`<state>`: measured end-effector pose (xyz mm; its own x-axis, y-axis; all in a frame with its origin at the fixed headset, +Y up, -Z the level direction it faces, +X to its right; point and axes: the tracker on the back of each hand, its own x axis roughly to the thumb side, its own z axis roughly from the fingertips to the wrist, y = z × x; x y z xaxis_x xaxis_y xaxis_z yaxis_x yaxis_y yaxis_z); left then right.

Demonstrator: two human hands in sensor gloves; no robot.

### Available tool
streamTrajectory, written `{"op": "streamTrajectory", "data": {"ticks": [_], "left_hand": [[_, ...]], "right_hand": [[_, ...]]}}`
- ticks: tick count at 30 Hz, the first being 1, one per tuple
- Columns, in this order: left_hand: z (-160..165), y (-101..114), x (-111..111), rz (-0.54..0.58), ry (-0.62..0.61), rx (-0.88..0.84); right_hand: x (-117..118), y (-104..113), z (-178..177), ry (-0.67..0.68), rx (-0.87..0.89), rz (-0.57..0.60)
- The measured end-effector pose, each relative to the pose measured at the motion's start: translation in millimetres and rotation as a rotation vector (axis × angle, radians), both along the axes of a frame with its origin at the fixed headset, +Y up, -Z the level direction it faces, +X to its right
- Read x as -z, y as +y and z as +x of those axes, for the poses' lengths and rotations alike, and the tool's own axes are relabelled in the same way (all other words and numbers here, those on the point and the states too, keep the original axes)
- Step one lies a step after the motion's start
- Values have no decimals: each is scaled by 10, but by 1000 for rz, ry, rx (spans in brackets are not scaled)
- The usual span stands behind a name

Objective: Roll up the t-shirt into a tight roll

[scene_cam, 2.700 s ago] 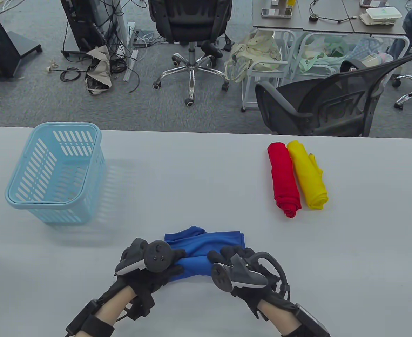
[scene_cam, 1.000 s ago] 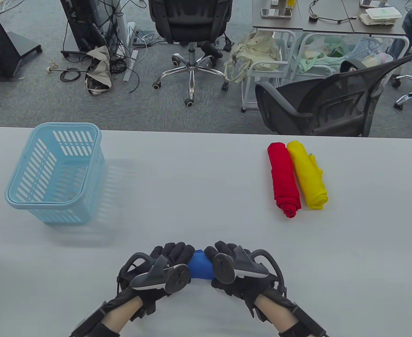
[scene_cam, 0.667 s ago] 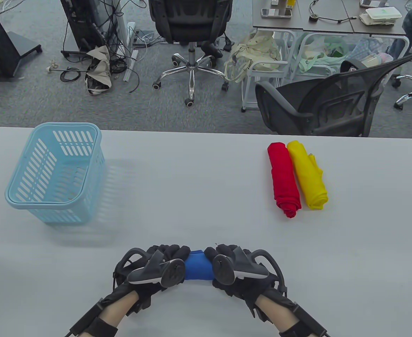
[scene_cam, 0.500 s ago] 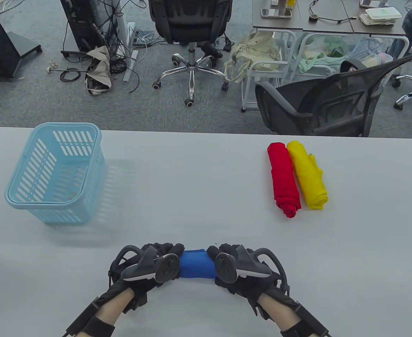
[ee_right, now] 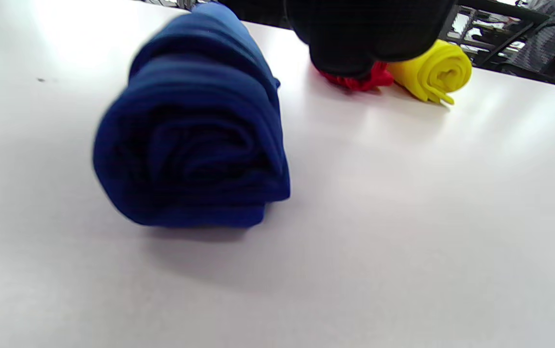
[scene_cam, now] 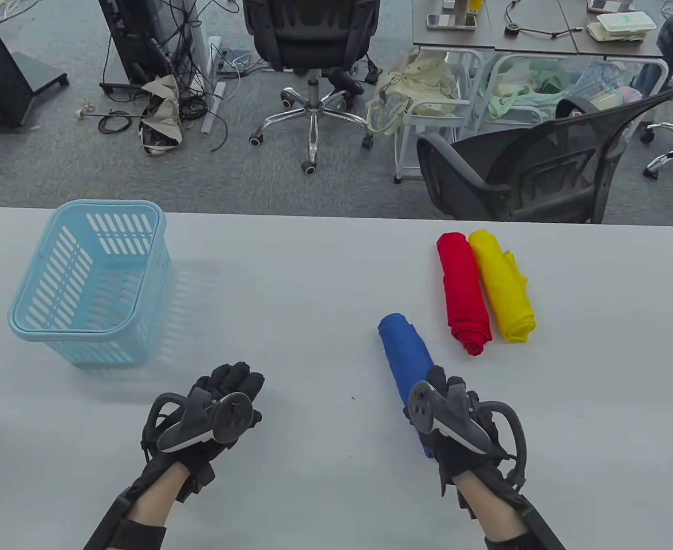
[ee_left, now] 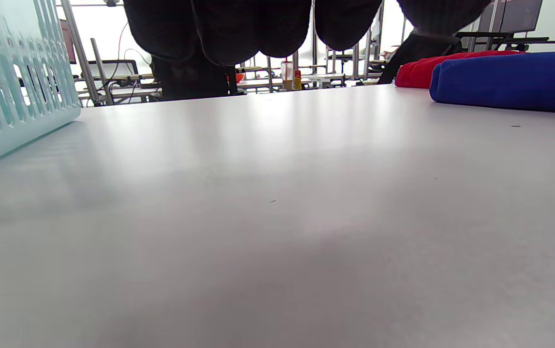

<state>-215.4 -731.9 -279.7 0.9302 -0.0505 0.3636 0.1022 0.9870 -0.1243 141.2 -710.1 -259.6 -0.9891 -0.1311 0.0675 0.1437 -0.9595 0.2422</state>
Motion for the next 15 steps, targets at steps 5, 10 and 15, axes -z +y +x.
{"op": "streamTrajectory", "data": {"ticks": [5, 10, 15], "left_hand": [[-71, 92, -11, 34, 33, -24], [-96, 115, -20, 43, 47, -21], [-84, 97, -22, 34, 50, -12]], "right_hand": [[-157, -58, -173, 161, 110, -126], [87, -270, -408, 144, -82, -159], [674, -310, -551, 55, -123, -197]]}}
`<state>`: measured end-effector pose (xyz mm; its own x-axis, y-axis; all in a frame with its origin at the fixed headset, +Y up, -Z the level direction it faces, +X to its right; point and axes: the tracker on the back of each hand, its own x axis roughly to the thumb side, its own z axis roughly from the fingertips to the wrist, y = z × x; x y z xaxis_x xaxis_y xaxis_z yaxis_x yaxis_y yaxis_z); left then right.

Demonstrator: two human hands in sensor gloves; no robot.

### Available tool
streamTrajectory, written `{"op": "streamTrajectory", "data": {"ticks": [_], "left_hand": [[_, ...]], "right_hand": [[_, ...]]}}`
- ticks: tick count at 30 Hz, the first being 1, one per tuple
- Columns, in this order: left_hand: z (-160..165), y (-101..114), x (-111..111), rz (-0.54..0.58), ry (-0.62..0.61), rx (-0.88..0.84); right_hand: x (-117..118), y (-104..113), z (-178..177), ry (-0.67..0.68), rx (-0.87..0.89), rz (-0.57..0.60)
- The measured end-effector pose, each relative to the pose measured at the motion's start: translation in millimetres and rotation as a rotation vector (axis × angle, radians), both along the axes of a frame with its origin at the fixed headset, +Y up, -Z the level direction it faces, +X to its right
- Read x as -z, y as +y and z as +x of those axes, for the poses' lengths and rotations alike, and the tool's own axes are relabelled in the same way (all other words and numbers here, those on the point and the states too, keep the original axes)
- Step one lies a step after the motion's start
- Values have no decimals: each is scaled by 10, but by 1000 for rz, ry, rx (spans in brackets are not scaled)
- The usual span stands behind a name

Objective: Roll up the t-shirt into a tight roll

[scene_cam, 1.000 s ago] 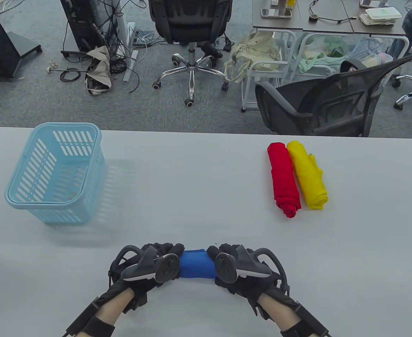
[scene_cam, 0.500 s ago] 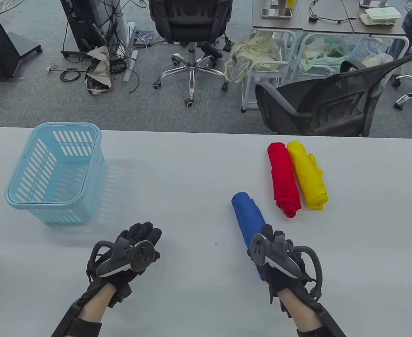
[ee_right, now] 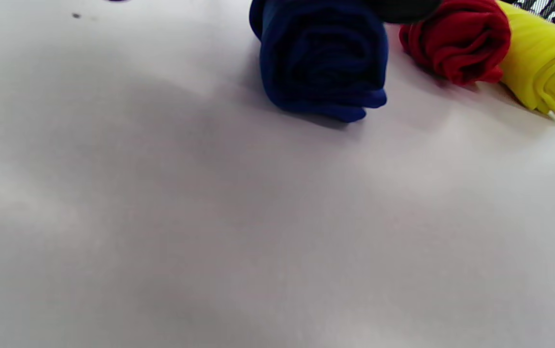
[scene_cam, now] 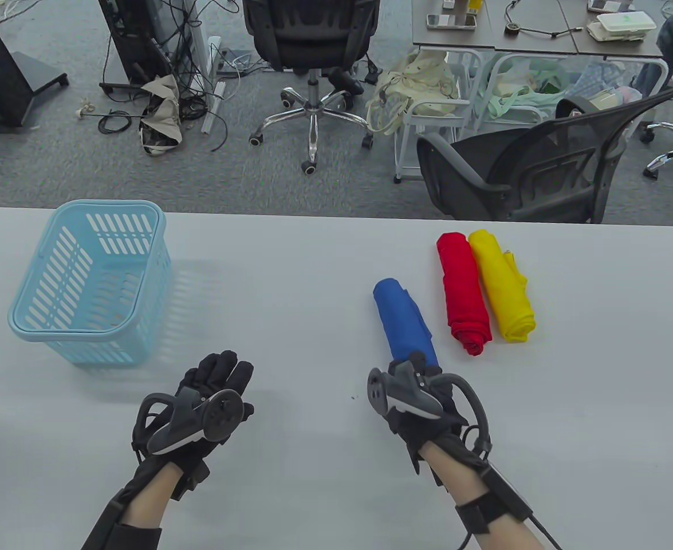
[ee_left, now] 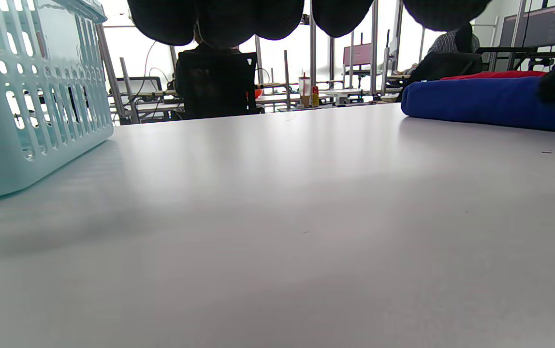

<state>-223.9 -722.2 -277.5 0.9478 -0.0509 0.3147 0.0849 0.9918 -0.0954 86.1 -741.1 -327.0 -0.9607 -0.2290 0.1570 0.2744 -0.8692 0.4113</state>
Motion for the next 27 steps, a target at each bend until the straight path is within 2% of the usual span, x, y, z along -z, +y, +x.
{"op": "streamTrajectory", "data": {"ticks": [5, 8, 11, 14, 16, 19, 23, 27], "left_hand": [[-20, -33, 22, -36, -5, -34], [-22, -69, 33, -53, -6, -43], [-26, -81, 37, -42, 0, 2], [-35, -68, 36, -38, 9, 5], [-41, -61, 41, -33, 11, 7], [-47, -57, 48, -25, 22, 14], [-37, -69, 40, -10, 39, 10], [29, -77, 18, 5, 28, 13]], "right_hand": [[624, -1, -47, -170, 38, -28], [882, -44, -71, -268, -60, 9], [993, -77, -97, -305, -123, 4], [985, -45, -87, -303, -106, 39], [899, 26, -69, -257, -67, 83], [593, 192, 7, -146, 6, 164], [-52, 395, 274, -41, 228, 188], [-574, 524, 597, -46, 328, 263]]}}
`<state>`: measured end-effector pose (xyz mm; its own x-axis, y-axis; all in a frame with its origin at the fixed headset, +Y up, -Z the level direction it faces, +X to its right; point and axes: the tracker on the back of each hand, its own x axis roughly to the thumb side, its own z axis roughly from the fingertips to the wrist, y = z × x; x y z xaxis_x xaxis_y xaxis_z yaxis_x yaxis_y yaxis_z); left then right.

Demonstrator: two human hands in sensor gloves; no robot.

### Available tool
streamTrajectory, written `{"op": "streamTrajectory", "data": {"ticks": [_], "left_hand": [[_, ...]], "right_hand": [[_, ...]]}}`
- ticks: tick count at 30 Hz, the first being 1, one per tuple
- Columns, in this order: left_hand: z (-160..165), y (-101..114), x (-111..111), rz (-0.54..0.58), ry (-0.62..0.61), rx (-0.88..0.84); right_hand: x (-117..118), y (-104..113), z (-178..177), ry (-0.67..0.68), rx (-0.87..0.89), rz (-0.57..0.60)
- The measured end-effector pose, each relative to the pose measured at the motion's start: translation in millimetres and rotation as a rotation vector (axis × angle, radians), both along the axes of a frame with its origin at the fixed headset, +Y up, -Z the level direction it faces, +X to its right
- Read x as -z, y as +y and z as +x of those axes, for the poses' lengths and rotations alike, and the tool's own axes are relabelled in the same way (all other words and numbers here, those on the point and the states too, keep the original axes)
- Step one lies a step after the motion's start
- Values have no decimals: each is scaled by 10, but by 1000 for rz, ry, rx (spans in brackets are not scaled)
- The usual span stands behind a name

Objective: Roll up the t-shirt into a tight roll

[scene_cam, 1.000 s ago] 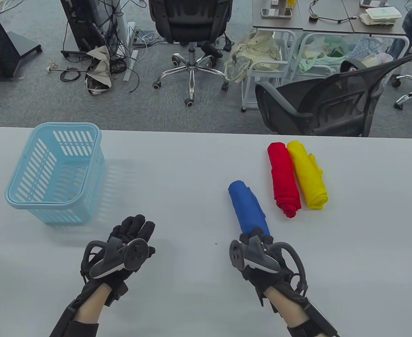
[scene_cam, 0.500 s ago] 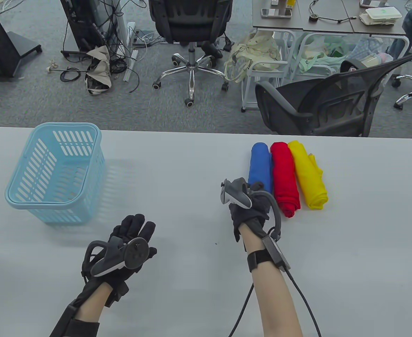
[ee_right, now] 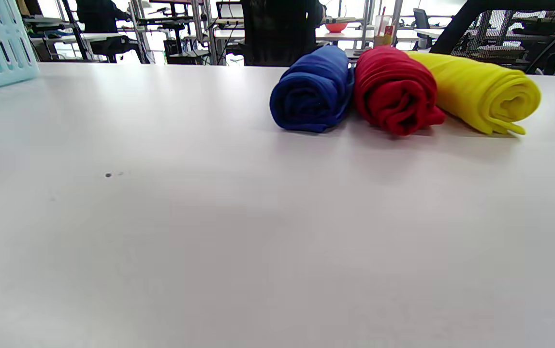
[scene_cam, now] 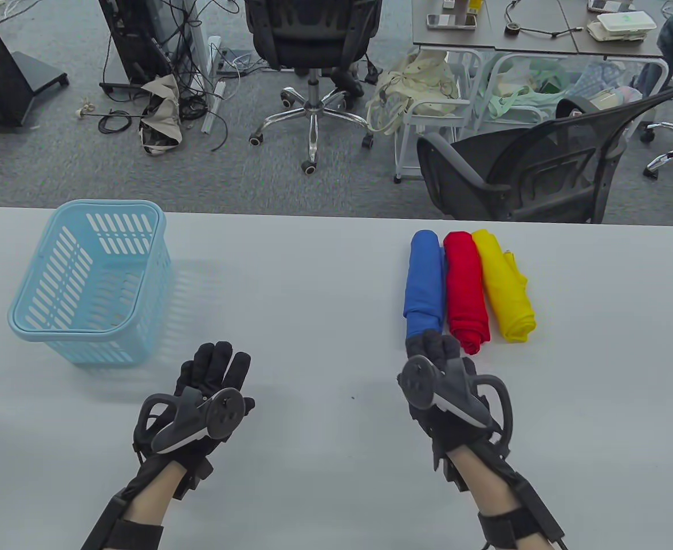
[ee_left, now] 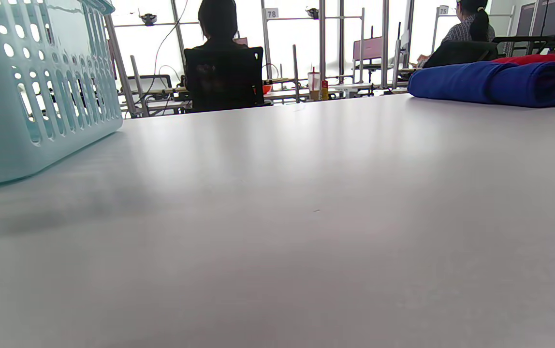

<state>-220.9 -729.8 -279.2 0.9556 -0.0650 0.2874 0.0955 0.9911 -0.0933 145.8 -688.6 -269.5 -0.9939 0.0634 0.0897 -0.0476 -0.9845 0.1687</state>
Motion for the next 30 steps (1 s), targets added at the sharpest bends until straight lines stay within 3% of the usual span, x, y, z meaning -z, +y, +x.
{"op": "streamTrajectory", "data": {"ticks": [3, 7, 12, 30], "left_hand": [[68, -8, -24, 14, -17, -9], [134, -24, -69, 43, -25, 25], [152, -20, -85, 71, -24, 30], [148, -108, -24, 45, -32, 52]], "right_hand": [[-135, -112, 184, -14, 34, 45], [-70, -271, 297, -14, -193, 80], [46, -415, 416, -63, -161, -8], [79, -475, 596, -117, -127, -108]]}}
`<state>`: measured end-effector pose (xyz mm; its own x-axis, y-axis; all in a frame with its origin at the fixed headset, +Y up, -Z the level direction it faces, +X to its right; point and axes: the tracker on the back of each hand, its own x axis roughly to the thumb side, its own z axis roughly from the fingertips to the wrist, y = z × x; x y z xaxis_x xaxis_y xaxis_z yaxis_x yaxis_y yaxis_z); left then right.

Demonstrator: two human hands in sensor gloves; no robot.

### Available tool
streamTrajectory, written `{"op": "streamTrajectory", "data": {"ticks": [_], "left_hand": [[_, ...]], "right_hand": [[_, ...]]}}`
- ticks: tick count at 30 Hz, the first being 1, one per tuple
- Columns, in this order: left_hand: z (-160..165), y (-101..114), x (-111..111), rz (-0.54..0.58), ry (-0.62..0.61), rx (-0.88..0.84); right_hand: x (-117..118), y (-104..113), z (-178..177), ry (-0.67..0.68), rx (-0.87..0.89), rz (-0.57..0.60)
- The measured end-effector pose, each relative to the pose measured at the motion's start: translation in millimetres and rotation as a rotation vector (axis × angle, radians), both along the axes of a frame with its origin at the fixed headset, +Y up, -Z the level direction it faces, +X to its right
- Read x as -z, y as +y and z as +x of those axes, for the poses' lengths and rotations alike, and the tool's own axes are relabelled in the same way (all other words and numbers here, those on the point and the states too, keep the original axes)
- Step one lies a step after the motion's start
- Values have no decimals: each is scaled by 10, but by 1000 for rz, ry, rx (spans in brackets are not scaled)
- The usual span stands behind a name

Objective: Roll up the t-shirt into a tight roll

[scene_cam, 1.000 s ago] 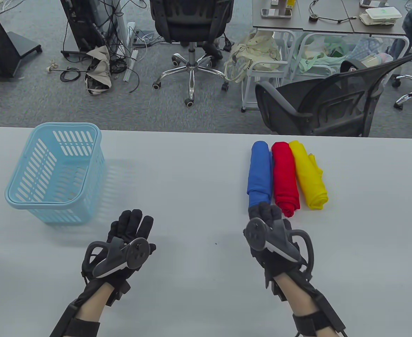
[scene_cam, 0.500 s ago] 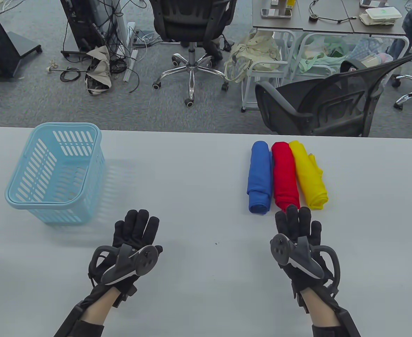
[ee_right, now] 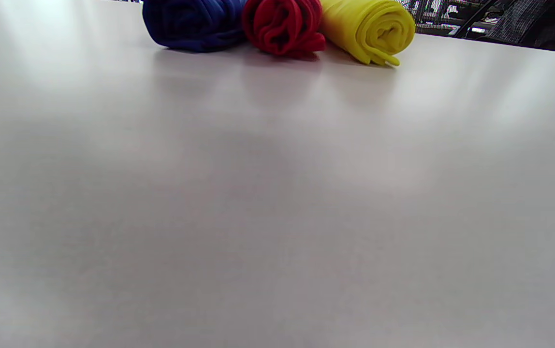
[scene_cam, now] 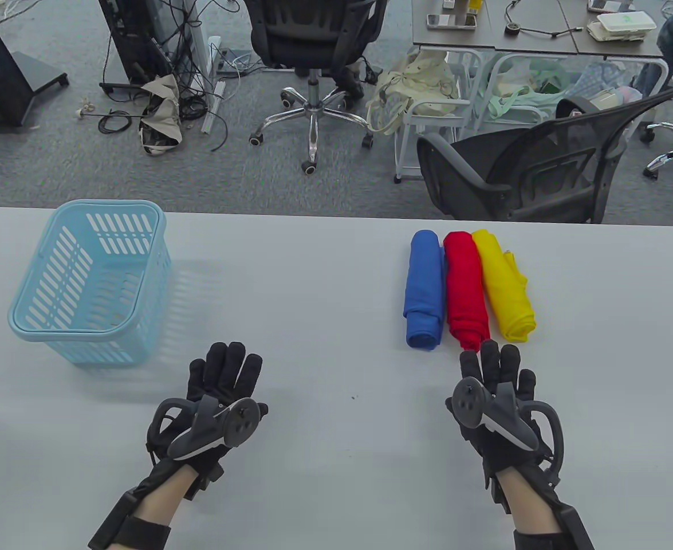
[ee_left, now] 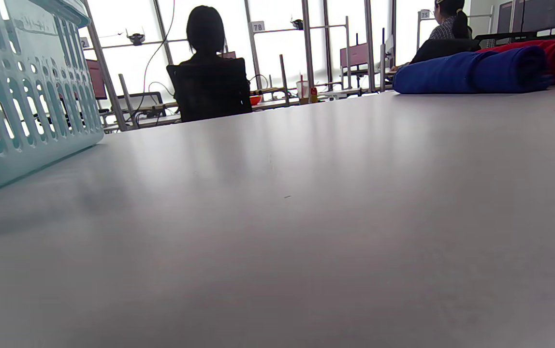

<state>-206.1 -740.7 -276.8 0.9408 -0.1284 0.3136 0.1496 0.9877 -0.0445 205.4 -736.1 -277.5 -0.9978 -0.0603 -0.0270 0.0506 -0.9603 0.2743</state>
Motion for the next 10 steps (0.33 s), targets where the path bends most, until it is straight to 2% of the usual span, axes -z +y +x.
{"op": "streamTrajectory", "data": {"ticks": [10], "left_hand": [[-57, 29, -10, 7, 16, -6]], "right_hand": [[24, -66, 58, -21, 37, -53]]}}
